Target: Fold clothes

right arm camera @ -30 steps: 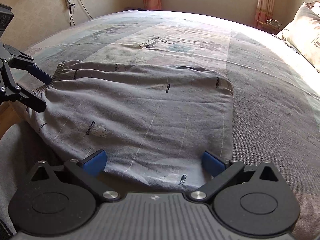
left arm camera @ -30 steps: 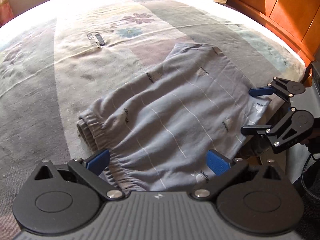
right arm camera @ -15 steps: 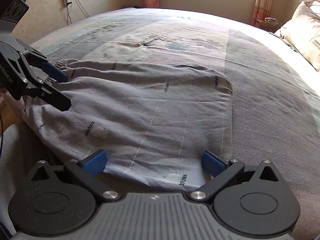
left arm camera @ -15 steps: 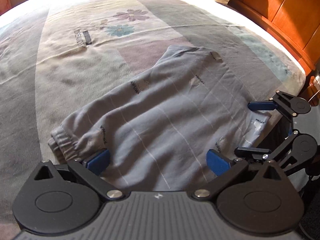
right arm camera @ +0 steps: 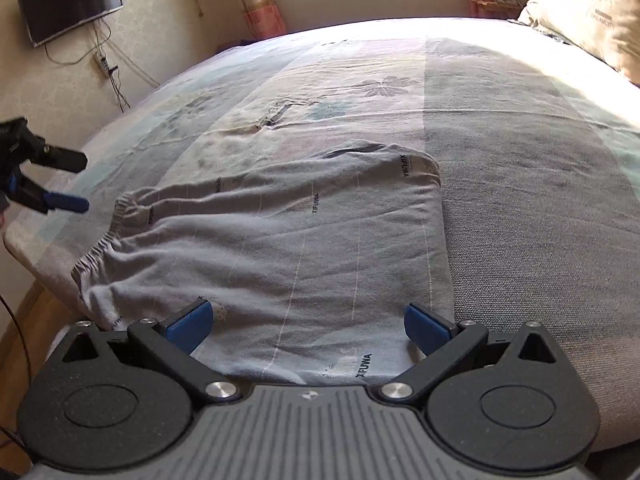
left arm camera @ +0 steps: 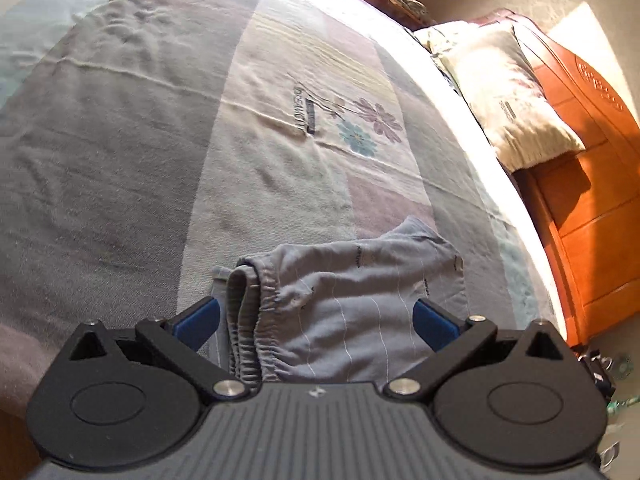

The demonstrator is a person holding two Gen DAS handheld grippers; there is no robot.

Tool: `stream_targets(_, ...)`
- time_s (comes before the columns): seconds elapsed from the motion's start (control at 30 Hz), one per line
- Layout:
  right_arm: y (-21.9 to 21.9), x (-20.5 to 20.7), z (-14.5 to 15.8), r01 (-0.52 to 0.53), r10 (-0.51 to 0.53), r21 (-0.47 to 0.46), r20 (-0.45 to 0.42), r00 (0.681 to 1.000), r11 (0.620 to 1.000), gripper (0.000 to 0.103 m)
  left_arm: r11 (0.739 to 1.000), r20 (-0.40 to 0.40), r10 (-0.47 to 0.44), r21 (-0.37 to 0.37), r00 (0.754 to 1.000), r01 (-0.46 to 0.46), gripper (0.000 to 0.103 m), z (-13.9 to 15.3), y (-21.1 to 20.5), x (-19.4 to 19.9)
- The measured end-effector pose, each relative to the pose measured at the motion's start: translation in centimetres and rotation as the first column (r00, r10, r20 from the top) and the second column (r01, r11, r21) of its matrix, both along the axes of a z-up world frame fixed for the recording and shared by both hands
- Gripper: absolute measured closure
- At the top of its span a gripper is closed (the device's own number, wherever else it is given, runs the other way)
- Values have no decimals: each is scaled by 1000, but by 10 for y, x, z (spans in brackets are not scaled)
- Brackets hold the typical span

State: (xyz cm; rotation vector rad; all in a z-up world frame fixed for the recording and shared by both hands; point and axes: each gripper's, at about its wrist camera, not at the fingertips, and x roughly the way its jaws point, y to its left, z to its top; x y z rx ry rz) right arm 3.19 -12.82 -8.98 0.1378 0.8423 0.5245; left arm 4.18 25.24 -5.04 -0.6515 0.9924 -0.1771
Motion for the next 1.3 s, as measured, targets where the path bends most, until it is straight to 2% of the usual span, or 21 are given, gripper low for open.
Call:
stream_targets(0.07, -12, 5, 6, 23, -18, 102, -43, 999, 994, 0, 998, -34, 39, -51, 999, -41, 1, -15, 9, -4)
stream_targets(0.17, -25, 15, 8, 42, -21, 201, -106, 994, 979, 0, 997, -65, 50, -62, 997, -54, 1, -30, 8, -7)
stream_targets(0.3, -39, 27, 2, 109, -62, 279, -172, 983, 954, 0, 994, -103, 48, -95, 994, -58, 1, -51, 7, -4)
stream_targets(0.4, -46, 31, -4, 143, -85, 293, -202, 976, 945, 0, 993, -113, 30, -108, 993, -42, 1, -60, 5, 4)
stream_targets(0.67, -57, 40, -9, 173, -104, 319, -221, 970, 932, 0, 993, -62, -49, -114, 997, 41, 1, -60, -8, 29)
stream_targets(0.73, -57, 41, -7, 172, -106, 316, -216, 971, 933, 0, 994, -51, -78, -83, 996, 74, 1, -57, -13, 30)
stream_targets(0.83, -59, 42, -3, 168, -107, 314, -204, 973, 934, 0, 988, -42, -125, -92, 991, 121, 1, -58, -14, 19)
stream_targets(0.93, -67, 44, 2, 165, -106, 327, -190, 976, 931, 0, 979, -44, -138, -158, 990, 129, 1, -63, -4, 3)
stream_targets(1.03, -77, 47, 5, 185, -127, 330, -190, 974, 926, 0, 966, -40, -112, -237, 993, 100, 1, -71, 10, -7)
stream_targets(1.2, -88, 49, 0, 239, -167, 353, -222, 961, 904, 0, 952, -11, -70, -299, 998, 63, 1, -75, 15, 7)
stream_targets(1.3, -85, 49, 0, 240, -172, 332, -222, 960, 912, 0, 943, 1, -55, -330, 998, 52, 1, -77, 16, 23)
